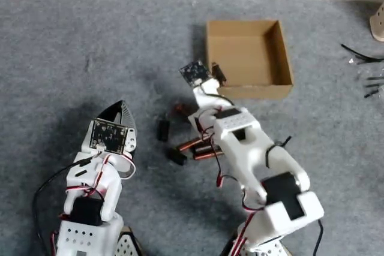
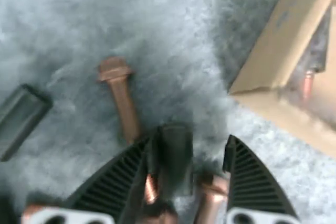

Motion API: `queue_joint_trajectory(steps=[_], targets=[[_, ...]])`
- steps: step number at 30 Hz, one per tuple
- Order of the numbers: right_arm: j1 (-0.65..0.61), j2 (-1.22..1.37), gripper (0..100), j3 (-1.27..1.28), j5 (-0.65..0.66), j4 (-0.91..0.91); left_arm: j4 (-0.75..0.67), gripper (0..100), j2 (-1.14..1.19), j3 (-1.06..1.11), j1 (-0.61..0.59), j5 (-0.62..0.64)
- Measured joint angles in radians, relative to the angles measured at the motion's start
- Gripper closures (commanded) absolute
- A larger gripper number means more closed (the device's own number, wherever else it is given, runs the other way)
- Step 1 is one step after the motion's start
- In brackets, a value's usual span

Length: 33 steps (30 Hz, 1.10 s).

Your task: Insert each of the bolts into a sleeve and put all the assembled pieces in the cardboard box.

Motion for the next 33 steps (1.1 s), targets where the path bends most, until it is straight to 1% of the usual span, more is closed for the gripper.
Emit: queue_joint_trajectory(steps=[3, 12, 18, 20, 23, 24, 25, 33], targets=[[-0.002, 0.003, 81.1, -0.034, 0.005, 0.044, 0.000, 99, 0.000, 0.000, 0.000, 0.000], [-0.008, 0.003, 81.1, -0.037, 0.006, 0.054, 0.000, 99, 0.000, 0.000, 0.000, 0.000], [-0.015, 0.003, 81.3, -0.057, 0.006, 0.120, 0.000, 99, 0.000, 0.000, 0.000, 0.000], [-0.018, 0.003, 85.4, -0.063, 0.006, 0.141, 0.000, 99, 0.000, 0.000, 0.000, 0.000], [-0.018, 0.003, 98.1, -0.068, -0.005, 0.163, 0.000, 99, 0.000, 0.000, 0.000, 0.000], [-0.018, 0.003, 99.8, -0.069, -0.015, 0.164, 0.000, 99, 0.000, 0.000, 0.000, 0.000], [-0.018, 0.003, 98.6, -0.069, -0.028, 0.166, 0.000, 99, 0.000, 0.000, 0.000, 0.000], [-0.017, -0.009, 99.4, -0.064, -0.043, 0.169, 0.000, 99, 0.000, 0.000, 0.000, 0.000]])
